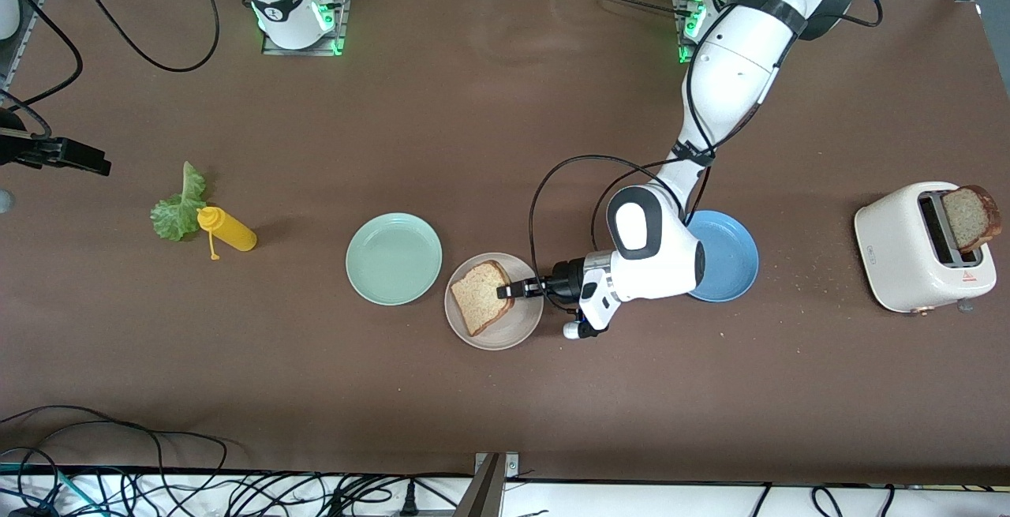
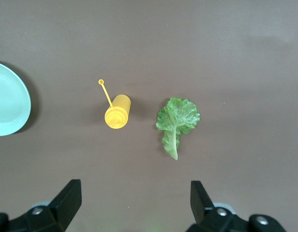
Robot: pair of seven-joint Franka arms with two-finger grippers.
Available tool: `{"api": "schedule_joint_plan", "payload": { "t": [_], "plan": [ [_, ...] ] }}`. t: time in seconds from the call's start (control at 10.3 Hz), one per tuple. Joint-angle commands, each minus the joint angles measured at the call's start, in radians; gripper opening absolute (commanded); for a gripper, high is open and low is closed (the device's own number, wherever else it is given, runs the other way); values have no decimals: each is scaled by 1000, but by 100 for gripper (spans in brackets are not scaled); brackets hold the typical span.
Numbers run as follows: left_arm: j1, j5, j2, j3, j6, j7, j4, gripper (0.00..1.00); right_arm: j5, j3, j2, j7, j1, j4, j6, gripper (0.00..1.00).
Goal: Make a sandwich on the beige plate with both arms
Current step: 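Carry the bread slice onto the beige plate with the left gripper, then open the left gripper and withdraw it toward the toaster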
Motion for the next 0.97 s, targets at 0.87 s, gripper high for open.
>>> {"api": "schedule_joint_plan", "payload": {
  "t": [0.87],
  "plan": [
    [37, 320, -72, 63, -34, -240, -2, 100, 13, 1, -1, 1, -2, 9, -12, 100]
  ]
}}
